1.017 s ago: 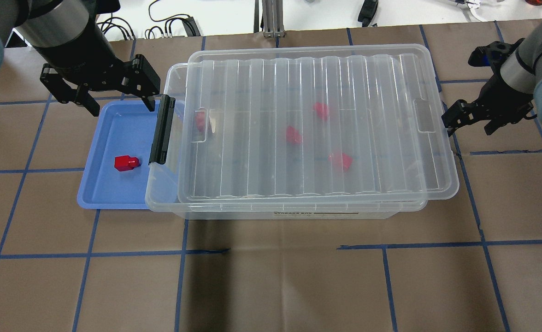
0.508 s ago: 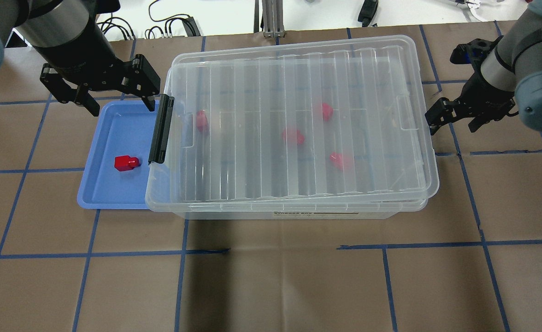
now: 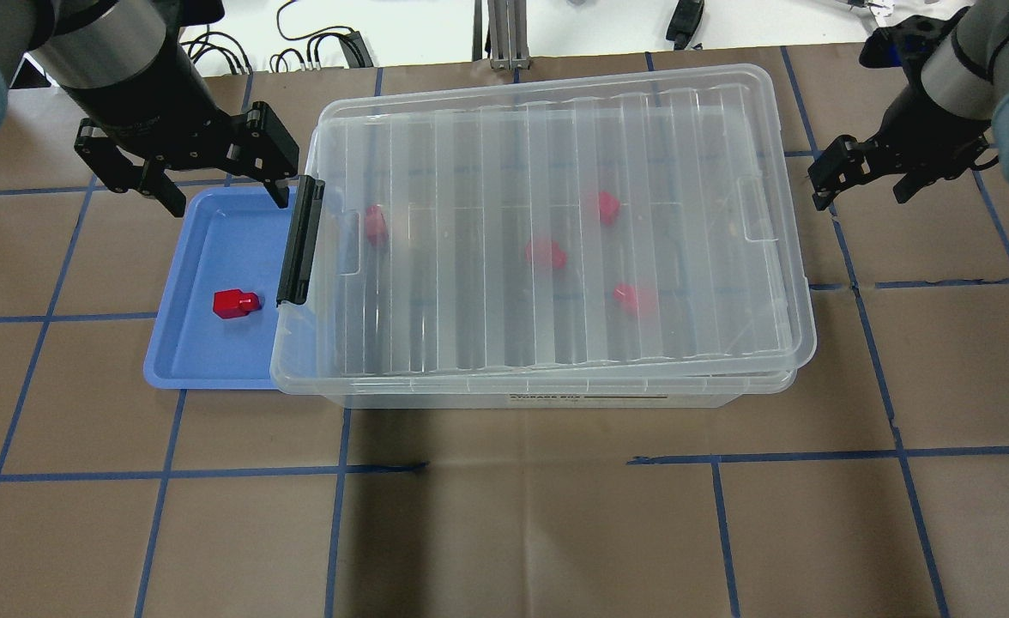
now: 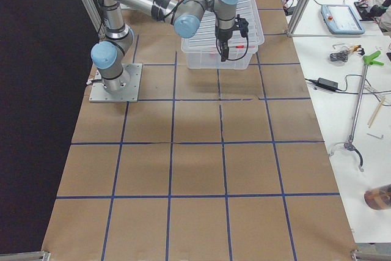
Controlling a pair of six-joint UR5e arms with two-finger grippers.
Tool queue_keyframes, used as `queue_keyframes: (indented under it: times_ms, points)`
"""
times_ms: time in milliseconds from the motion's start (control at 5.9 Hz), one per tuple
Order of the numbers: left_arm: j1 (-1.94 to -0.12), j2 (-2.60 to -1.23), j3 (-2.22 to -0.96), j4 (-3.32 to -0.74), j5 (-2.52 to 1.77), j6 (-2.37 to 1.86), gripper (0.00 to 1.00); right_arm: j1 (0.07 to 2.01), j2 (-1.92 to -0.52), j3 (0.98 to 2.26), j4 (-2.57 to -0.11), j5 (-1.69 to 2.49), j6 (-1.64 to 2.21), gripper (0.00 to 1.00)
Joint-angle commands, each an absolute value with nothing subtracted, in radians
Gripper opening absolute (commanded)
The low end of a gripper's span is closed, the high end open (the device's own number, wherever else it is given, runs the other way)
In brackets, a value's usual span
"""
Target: Place red block in blue tray from box
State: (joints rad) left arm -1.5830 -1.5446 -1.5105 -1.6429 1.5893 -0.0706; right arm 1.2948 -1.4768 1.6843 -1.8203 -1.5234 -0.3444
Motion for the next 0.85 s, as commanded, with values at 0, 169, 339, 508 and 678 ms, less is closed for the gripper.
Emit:
queue_keyframes:
  times_ms: [0, 169, 339, 508, 678]
  points:
    - [-1.583, -1.545, -1.509, -1.641, 1.589, -0.071, 0.98, 1.354, -1.477, 1.541, -1.649, -1.523, -0.217, 1.0]
    - [-1.583, -1.545, -1.511, -1.643, 1.589, -0.071, 0.98, 1.441, -1.477, 1.493, -1.613, -1.532, -0.115, 1.0]
    - [-1.583, -1.545, -1.511, -1.643, 1.589, -0.071, 0.98, 1.521, -1.485, 1.455, -1.553, -1.534, 0.017, 1.0]
    - [-1.583, -1.545, -1.511, -1.643, 1.589, -0.071, 0.98, 1.572, -1.503, 1.445, -1.519, -1.535, 0.116, 1.0]
    - [-1.583, -1.545, -1.511, -1.643, 1.589, -0.071, 0.98, 1.595, -1.503, 1.445, -1.514, -1.537, 0.147, 1.0]
